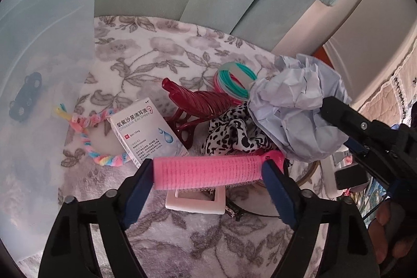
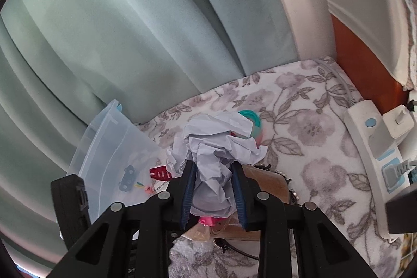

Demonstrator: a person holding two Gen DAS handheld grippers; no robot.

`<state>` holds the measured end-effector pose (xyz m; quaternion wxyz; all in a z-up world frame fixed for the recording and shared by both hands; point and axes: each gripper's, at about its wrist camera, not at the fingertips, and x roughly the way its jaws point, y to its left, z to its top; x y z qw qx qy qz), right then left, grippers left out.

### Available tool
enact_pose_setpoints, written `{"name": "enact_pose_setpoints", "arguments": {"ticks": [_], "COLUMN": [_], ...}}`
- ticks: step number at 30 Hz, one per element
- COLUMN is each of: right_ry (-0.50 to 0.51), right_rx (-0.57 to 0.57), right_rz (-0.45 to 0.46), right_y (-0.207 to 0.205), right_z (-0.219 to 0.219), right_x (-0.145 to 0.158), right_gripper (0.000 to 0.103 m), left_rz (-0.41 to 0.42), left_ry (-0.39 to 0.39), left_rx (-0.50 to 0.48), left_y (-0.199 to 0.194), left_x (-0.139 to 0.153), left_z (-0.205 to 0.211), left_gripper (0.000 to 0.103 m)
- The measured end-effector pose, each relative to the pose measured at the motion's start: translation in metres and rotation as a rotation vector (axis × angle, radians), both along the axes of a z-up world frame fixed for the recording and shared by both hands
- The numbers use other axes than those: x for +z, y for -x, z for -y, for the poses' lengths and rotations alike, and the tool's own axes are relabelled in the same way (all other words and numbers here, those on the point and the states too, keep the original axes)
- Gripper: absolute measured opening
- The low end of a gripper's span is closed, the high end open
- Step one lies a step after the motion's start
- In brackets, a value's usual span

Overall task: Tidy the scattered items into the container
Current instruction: 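Grasp the crumpled white paper with the right tool while the left tool grasps the pink hair roller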

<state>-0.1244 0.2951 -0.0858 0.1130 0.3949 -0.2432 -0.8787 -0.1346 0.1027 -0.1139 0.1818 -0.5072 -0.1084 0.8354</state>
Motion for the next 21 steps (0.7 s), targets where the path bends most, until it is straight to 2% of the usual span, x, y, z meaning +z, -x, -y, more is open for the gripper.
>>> {"name": "enact_pose_setpoints", "arguments": {"ticks": [5, 10, 17, 21], "right_ry": [-0.012, -0.012, -0.019, -0.023], "right_rx": [-0.025, -0.074, -0.102, -0.107], "right_rz": [0.000, 0.019, 0.028, 0.026], "right_y": [-0.003, -0.005, -0.008, -0.010], "right_z": [-0.009, -0.021, -0.033, -0.033], "right_x": [0.001, -0.003, -0.004, -0.001], "right_gripper": [0.030, 0.030, 0.030, 0.030], "left_rz": [-0.009, -0.005, -0.042, -0.066], "left_ry": [-0.075, -0.109, -0.124, -0.127], "left_rx": [0.035, 0.046, 0.058, 0.046], "left_y": [0.000, 0.004, -0.002, -0.007], "left_x": [0.004, 0.002, 0.019, 0.030], "left_z": [0.009, 0.012, 0.015, 0.016], "left_gripper": [0.063, 0.056, 0.041, 0.035]}}
